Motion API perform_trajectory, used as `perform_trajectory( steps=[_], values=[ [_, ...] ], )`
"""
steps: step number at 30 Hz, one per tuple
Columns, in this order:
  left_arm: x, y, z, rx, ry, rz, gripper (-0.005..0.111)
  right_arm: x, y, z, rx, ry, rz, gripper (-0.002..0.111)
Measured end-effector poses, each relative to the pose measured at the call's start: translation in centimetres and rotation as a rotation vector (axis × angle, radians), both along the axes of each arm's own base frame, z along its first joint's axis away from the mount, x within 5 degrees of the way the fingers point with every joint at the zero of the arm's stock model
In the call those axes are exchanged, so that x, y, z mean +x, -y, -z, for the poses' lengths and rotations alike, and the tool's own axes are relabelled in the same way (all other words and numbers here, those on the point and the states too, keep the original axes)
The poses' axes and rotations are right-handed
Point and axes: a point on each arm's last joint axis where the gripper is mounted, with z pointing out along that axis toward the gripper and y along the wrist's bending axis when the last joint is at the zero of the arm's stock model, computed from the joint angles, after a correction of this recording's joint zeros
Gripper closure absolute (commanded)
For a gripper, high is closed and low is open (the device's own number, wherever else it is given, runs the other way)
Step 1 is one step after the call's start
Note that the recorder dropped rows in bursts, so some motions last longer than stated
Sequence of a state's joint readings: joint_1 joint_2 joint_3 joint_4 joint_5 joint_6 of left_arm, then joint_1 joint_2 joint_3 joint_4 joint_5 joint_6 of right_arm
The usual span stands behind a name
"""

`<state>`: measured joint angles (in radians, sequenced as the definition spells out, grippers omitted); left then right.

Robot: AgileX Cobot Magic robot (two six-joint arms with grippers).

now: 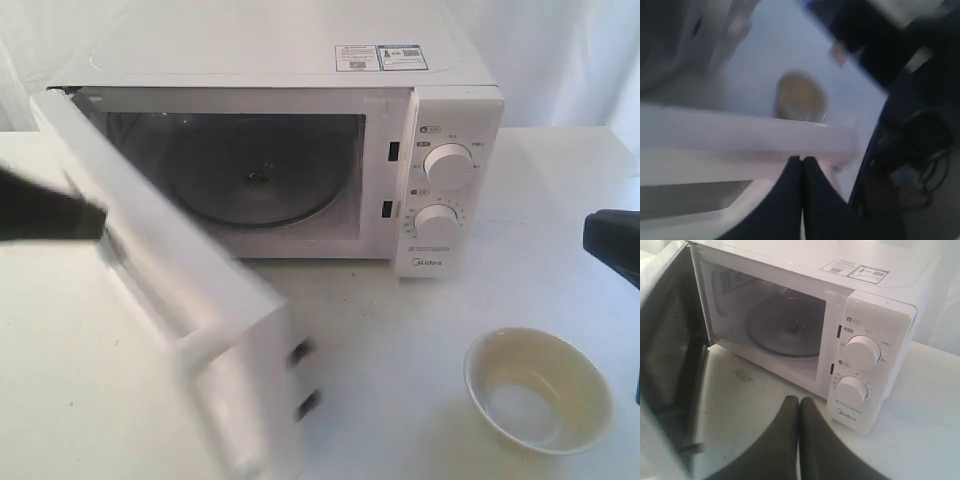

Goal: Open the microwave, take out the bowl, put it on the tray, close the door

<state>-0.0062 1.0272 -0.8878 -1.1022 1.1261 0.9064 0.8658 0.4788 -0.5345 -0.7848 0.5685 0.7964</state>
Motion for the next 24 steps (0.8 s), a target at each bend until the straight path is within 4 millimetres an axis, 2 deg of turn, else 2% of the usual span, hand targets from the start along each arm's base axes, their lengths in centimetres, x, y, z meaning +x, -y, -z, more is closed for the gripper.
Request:
perform_trajectory(
  steps=[2, 3, 7, 10, 13, 16, 20, 24],
  values=[
    [0.3, 0.4, -1.4, -0.09, 0.089, 0.025, 0.107, 0.0, 0.0, 0.0, -0.002, -0.002, 0.002, 0.108],
    [0.4, 0.4, -1.7, -0.082, 0.115, 0.031, 0.107, 0.0, 0.0, 0.0, -0.002, -0.002, 0.002, 0.108],
    [0.4, -0.2, -1.1, 0.092, 0.094, 0.025, 0.107, 0.0, 0.0, 0.0, -0.001, -0.001, 0.001, 0.108],
    [0.4, -0.8, -0.4, 0.209, 0.058, 0.007, 0.107, 0.2, -0.8, -0.2, 0.012, 0.025, -0.05, 0.108],
    [0.4, -1.0, -0.2, 0.236, 0.051, 0.001, 0.107, 0.7, -2.8, -0.5, 0.005, 0.088, -0.175, 0.108],
    [0.5, -1.0, -0.2, 0.241, 0.048, -0.002, 0.107, 1.9, -5.4, 0.1, -0.042, 0.086, -0.263, 0.108],
    [0.4, -1.0, -0.3, 0.245, 0.052, -0.001, 0.107, 4.2, -8.3, 1.0, -0.157, 0.043, -0.293, 0.108],
    [-0.7, -1.1, -1.0, 0.249, 0.089, -0.013, 0.107, 6.8, -10.9, 0.9, -0.274, 0.045, -0.299, 0.108]
  ],
)
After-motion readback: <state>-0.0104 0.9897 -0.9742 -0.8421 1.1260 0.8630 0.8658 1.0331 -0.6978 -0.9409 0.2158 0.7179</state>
